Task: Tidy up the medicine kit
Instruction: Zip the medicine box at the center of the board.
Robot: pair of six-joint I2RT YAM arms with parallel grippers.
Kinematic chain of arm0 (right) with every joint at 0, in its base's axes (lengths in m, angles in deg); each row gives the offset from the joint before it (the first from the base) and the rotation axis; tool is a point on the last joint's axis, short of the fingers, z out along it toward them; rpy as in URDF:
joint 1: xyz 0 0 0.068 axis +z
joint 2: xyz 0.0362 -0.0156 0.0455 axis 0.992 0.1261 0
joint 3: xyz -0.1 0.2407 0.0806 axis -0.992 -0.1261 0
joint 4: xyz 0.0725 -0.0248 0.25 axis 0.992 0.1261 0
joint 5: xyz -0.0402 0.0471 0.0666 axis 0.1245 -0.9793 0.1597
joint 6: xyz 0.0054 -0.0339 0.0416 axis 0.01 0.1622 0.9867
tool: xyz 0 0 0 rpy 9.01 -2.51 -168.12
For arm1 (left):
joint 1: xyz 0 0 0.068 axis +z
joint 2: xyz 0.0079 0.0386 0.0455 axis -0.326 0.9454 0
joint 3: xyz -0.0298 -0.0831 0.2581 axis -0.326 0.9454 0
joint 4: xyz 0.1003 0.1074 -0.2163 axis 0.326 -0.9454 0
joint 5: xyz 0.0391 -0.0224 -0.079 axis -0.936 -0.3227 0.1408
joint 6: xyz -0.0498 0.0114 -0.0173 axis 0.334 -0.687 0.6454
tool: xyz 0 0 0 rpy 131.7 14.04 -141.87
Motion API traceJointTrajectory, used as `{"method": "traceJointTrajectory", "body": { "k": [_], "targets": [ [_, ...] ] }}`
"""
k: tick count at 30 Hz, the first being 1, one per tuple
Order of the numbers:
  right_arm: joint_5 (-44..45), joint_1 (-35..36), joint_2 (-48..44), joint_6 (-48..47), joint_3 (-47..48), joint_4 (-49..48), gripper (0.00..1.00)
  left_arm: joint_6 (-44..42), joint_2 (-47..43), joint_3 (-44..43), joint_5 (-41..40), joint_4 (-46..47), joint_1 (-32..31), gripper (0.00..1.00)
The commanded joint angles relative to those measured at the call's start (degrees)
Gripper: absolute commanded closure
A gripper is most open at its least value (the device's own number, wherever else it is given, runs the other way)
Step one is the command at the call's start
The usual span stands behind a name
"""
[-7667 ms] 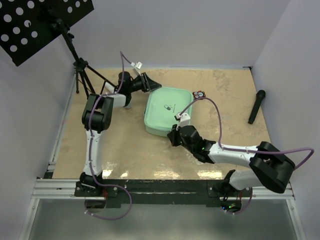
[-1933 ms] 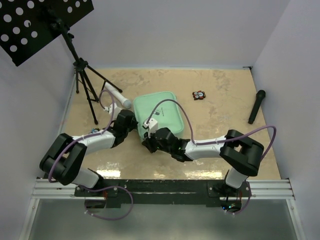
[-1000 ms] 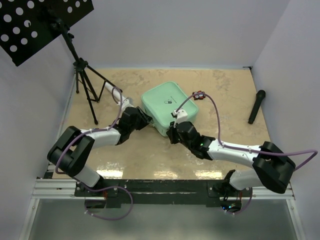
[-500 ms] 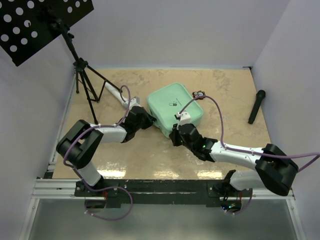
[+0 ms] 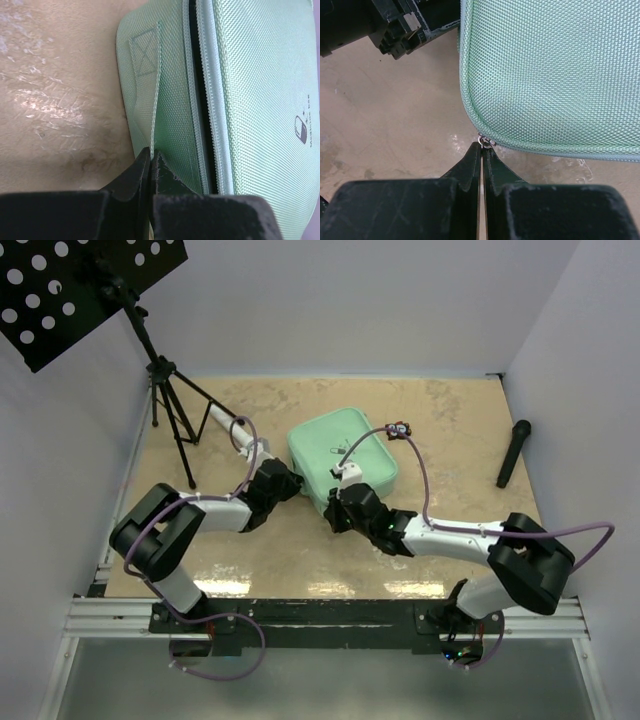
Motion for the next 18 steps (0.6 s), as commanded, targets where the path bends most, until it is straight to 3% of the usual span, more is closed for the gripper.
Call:
{"method": "traceJointTrajectory", "body": {
  "k": [1, 18],
  "targets": [
    [-0.6, 0.3, 0.4, 0.7, 6.6, -9.7, 1.0, 1.9, -2.0, 1.6, 1.1, 2.2, -2.5, 1.0],
    [-1.6, 0.4, 8.3, -0.5, 13.4, -10.4, 1.0, 5.3, -1.4, 3.0, -1.4, 3.3, -5.8, 1.0]
  ]
}}
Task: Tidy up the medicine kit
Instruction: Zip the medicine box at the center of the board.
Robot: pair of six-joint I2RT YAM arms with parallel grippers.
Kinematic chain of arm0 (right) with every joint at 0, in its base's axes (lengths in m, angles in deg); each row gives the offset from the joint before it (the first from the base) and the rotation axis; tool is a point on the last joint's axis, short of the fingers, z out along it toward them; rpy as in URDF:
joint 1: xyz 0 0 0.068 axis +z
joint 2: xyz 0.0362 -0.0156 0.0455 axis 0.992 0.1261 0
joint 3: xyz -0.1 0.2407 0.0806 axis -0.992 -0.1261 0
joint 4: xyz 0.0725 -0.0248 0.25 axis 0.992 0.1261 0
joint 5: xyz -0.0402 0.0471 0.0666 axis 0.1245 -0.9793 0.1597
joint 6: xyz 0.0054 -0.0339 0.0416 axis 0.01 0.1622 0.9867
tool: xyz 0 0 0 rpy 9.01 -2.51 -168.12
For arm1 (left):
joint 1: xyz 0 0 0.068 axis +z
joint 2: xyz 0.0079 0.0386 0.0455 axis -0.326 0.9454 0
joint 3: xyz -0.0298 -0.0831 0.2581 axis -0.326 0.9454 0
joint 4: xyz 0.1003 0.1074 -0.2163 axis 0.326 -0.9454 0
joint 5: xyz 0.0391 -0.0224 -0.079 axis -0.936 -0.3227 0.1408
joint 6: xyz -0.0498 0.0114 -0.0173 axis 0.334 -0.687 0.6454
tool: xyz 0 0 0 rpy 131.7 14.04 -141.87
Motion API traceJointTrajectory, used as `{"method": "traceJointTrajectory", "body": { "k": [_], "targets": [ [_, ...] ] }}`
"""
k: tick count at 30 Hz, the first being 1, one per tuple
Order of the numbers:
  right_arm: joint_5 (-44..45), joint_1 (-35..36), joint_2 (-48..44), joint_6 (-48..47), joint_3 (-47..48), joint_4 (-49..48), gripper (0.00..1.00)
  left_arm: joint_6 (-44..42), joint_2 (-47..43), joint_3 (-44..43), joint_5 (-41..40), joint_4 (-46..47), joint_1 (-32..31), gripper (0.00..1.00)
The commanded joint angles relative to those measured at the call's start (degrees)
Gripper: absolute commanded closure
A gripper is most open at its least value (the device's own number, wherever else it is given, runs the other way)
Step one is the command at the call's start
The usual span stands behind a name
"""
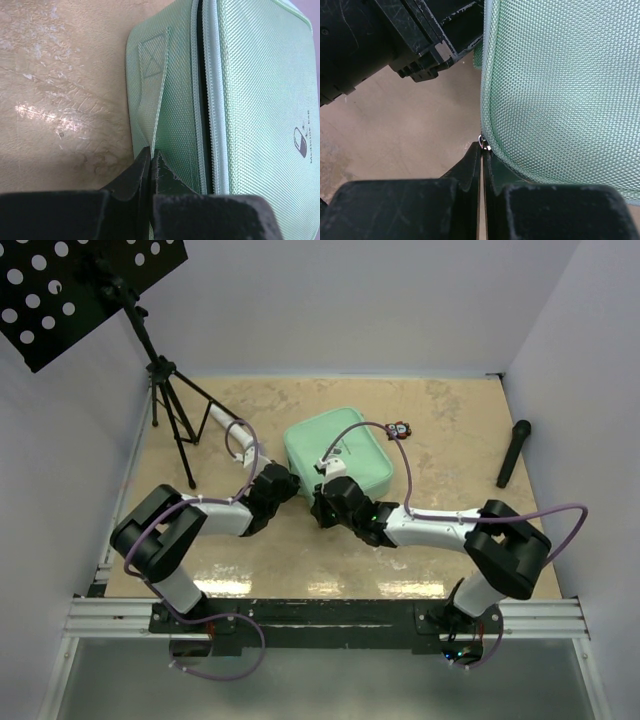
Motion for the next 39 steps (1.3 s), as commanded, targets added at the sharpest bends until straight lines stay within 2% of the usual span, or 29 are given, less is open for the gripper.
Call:
{"method": "traceJointTrajectory", "body": {
  "k": [1, 8, 14, 19, 20, 22, 23, 25, 27, 30, 35, 39],
  "targets": [
    [-0.2, -0.3, -0.5, -0.6, 5.0, -11.3, 1.0, 2.2, -1.8, 1.5, 5.5, 1.6, -4.1, 1.0],
    [-0.2, -0.3, 3.2, 0.7, 6.8, -13.4, 1.0, 2.8, -0.8, 1.2, 5.5, 1.7, -5.7, 1.0],
    [3.6, -0.3, 5.7, 1.9, 8.4, -13.3, 1.0, 3.9, -1.2, 2.6, 5.9, 2.5, -6.2, 1.0],
    [3.7, -0.3, 5.5, -0.5, 8.9, -10.6, 1.0, 2.9, -2.6, 2.7, 6.1, 1.9, -6.1, 1.0],
    [3.8, -0.3, 4.3, -1.3, 7.1, -10.5, 1.0, 1.4, -3.5, 2.6, 6.2, 1.0, -5.7, 0.97],
    [4.6, -0.3, 1.0, -2.6, 4.0, -10.2, 1.0, -0.6, -5.0, 2.4, 6.8, -0.4, -4.7, 0.77],
    [4.7, -0.4, -0.4, -3.1, 2.6, -9.8, 1.0, -1.6, -5.8, 2.3, 7.4, -0.7, -4.1, 0.7],
    [4.9, -0.4, -2.7, -3.5, 0.7, -8.4, 1.0, -3.2, -7.1, 2.1, 8.7, -1.9, -2.6, 0.59],
    [4.4, -0.4, -4.4, -3.9, -0.7, -7.2, 1.0, -4.8, -8.0, 1.1, 10.4, -3.9, -1.3, 0.53],
    [3.9, -0.4, -6.1, -4.2, -2.2, -5.5, 1.0, -7.7, -10.1, -0.6, 10.8, -9.0, 0.0, 0.46],
    [3.5, -0.4, -9.4, -5.5, -3.8, -3.1, 1.0, -12.8, -18.7, -1.1, 8.8, -18.0, 3.2, 0.43],
    [2.0, -0.4, -10.1, -6.4, -3.7, -1.3, 1.0, -16.2, -24.0, -2.4, 9.6, -18.7, 8.0, 0.41]
  ]
}}
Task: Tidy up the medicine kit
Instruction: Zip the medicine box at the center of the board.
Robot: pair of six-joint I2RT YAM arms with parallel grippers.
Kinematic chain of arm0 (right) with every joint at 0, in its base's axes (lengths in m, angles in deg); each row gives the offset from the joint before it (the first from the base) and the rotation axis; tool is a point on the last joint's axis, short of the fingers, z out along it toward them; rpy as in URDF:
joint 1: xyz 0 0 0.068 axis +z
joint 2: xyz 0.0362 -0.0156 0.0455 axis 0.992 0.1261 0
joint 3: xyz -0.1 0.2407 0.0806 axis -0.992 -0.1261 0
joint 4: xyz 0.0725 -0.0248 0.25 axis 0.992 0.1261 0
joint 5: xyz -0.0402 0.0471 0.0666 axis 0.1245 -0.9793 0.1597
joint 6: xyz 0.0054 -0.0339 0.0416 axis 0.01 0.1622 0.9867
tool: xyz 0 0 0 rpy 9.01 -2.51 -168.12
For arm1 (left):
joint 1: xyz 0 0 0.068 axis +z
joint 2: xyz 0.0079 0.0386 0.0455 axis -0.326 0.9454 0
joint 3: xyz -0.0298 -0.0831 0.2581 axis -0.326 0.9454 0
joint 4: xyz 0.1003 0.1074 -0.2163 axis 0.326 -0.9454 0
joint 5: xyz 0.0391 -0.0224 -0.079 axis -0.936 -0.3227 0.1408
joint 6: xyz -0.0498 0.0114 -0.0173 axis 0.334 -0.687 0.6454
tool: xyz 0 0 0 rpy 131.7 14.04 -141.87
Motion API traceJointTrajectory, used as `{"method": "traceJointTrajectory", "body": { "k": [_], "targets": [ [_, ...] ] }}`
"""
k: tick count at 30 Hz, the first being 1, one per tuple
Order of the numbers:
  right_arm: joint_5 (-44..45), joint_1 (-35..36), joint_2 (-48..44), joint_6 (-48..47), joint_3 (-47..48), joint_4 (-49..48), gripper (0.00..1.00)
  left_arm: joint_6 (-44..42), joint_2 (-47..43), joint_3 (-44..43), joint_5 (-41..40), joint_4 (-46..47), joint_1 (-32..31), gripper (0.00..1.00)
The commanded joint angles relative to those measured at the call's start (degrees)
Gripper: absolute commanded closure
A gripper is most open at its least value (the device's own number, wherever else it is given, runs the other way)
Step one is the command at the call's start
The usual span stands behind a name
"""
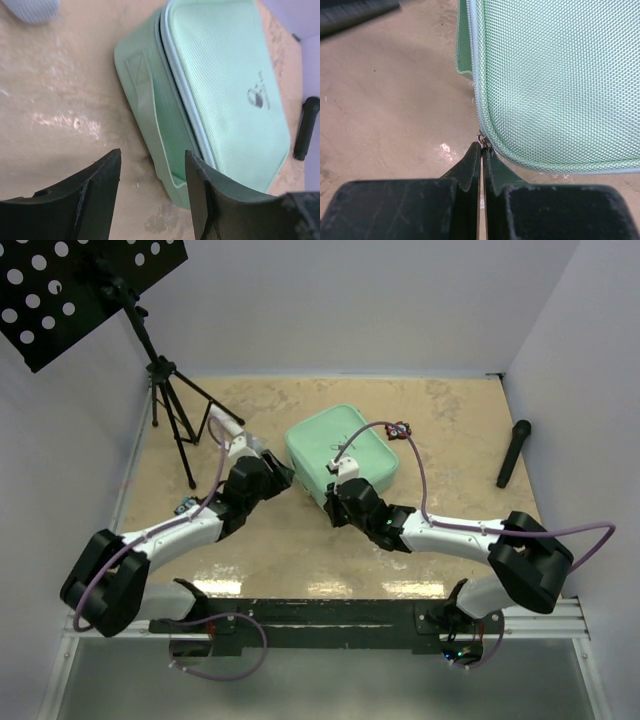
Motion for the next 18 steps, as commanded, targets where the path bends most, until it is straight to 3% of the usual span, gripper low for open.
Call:
{"method": "traceJointTrajectory", "body": {
  "k": [1, 3, 5, 8, 14, 18],
  "targets": [
    [-1.9, 0.2, -3.1, -2.1, 0.6, -2.3, 1.0, -7.3, -4.5, -4.7, 1.9, -1.5, 5.3, 0.41],
    [-2.9, 0.2, -3.1, -2.3, 0.4, -1.9, 1.0, -11.1, -2.3, -8.5, 4.3, -1.4, 7.1, 0.35],
    [-5.0, 0.2, -2.9, -3.4, 0.3, -1.6, 1.0, -16.0, 3.5, -13.7, 8.3, -1.5, 8.8, 0.23],
    [-7.0, 0.2, -3.5, -4.6, -0.3, -0.8, 1.0, -22.4, 10.9, -20.7, 19.0, -0.9, 12.6, 0.18],
    [-9.6, 0.2, -5.2, -5.5, -0.8, 0.0, 1.0, -26.6, 22.0, -27.8, 45.1, 5.0, 20.3, 0.23],
    [-10.6, 0.2, -4.9, -6.6, -0.1, 0.6, 1.0, -28.5, 30.6, -37.9, 56.9, -1.6, 22.8, 0.29]
  ]
}}
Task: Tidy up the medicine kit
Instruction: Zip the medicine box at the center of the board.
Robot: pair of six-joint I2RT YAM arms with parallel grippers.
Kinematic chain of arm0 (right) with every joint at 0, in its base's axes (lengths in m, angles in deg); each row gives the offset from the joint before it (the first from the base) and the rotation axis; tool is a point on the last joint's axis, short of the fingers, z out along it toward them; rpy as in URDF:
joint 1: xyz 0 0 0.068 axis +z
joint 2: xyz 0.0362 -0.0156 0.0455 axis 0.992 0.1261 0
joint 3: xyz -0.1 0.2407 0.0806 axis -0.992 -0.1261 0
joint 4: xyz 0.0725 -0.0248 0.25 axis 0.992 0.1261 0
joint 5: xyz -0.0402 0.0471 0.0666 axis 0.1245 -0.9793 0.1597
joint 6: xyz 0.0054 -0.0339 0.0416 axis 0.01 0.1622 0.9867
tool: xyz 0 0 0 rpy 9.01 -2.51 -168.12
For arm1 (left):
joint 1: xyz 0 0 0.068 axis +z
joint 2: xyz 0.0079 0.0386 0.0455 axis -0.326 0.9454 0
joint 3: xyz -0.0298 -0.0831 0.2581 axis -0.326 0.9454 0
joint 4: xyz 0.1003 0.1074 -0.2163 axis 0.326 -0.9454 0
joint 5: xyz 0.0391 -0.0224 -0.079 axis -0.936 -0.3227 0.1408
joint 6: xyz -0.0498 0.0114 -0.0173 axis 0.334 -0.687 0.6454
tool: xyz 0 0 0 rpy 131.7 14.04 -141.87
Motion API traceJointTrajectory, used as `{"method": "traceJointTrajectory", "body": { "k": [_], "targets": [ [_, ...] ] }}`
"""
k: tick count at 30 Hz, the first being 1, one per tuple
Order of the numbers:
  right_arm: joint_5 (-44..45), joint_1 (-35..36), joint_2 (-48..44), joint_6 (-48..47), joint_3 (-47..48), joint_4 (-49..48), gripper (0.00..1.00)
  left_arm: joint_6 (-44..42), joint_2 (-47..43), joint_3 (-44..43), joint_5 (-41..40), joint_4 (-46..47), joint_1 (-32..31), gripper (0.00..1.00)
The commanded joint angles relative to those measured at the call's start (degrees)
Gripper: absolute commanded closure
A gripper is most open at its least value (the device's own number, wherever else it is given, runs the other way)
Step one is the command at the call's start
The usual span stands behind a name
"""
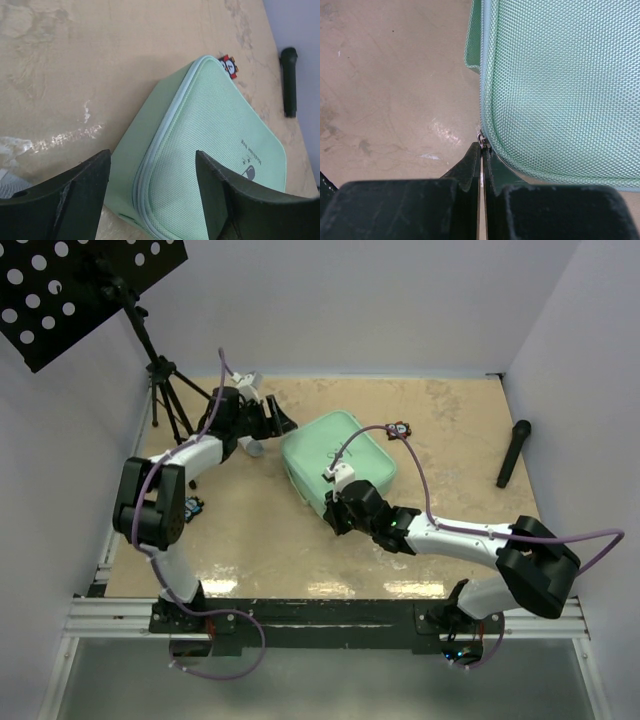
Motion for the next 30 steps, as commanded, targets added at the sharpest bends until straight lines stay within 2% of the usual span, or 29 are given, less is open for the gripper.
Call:
{"method": "traceJointTrajectory", "body": {
  "k": [1, 5, 10, 17, 24, 30],
  "targets": [
    [-3.2, 0.3, -2.2, -2.0, 1.2, -2.4, 1.0, -5.3, 6.6, -11.0, 20.2, -3.5, 2.2, 0.29],
    [-3.7, 0.3, -1.9, -2.2, 1.3, -2.7, 1.0, -8.6, 7.7, -13.6, 23.3, -5.2, 2.2, 0.26],
    [-3.8, 0.2, -1.6, -2.5, 1.3, -2.9, 1.0, -14.0, 10.1, -17.2, 24.3, -13.9, 1.7, 0.24],
    [-3.5, 0.3, -1.7, -3.1, 1.8, -2.2, 1.0, -19.8, 12.0, -17.9, 22.1, -20.9, -2.1, 0.29],
    [-3.3, 0.2, -2.8, -3.2, 1.5, -1.9, 1.0, -21.8, 13.7, -19.5, 20.1, -24.9, -3.1, 0.37],
    [-4.0, 0.2, -2.7, -3.4, 1.4, -1.9, 1.0, -22.5, 12.5, -20.1, 15.1, -25.3, -2.9, 0.27]
  ]
}}
